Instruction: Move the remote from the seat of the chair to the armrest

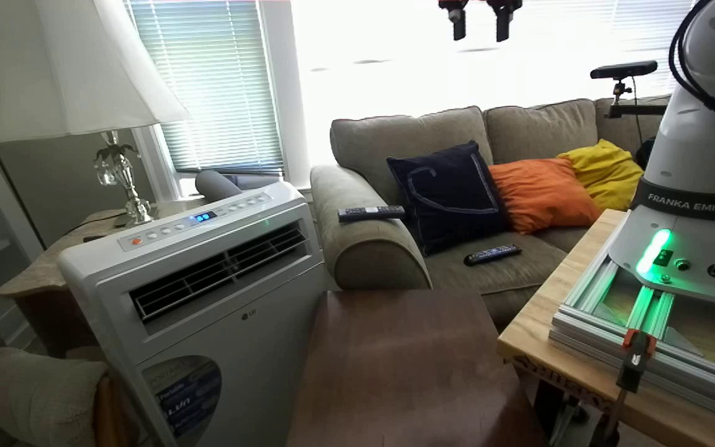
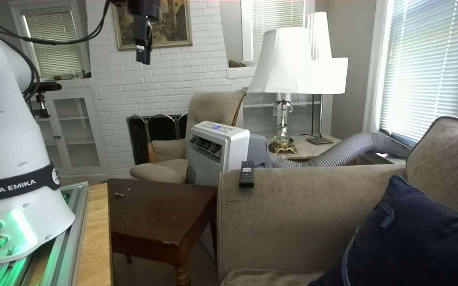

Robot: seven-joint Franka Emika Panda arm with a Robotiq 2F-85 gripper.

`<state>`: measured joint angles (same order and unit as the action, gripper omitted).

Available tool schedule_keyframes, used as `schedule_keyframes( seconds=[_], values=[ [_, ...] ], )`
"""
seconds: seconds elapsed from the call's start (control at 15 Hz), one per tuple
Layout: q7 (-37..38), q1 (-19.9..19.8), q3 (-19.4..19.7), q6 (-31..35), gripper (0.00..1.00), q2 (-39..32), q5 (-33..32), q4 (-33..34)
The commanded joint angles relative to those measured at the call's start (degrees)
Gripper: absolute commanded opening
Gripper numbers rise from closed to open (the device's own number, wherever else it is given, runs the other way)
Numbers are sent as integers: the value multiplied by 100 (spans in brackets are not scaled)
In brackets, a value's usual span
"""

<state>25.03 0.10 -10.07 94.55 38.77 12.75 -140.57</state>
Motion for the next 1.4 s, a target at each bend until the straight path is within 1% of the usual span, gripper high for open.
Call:
schedule_keyframes(
  seconds=[0.0,0.07,0.13,0.27,0.53,0.67,0.8,0.87,0.93,1.13,1.33],
  values=[
    [331,-337,-109,1124,100,-1359,-96,270],
    [255,-382,-93,1542,100,-1675,-279,306],
    [184,-385,-36,1830,100,-1916,-396,365],
    [87,-415,39,2334,100,-2407,-838,485],
    [-258,-393,364,2686,100,-3091,-1680,826],
    [-526,-383,565,2763,100,-3310,-1835,966],
    [-694,-369,754,2842,100,-3488,-1633,1076],
    [-687,-370,853,2935,100,-3592,-1346,1127],
    [-565,-385,951,2941,100,-3749,-1019,1216],
    [-305,-463,1200,3112,100,-4194,-506,1370],
    [-135,-578,1473,3617,100,-4590,-137,1422]
  ],
)
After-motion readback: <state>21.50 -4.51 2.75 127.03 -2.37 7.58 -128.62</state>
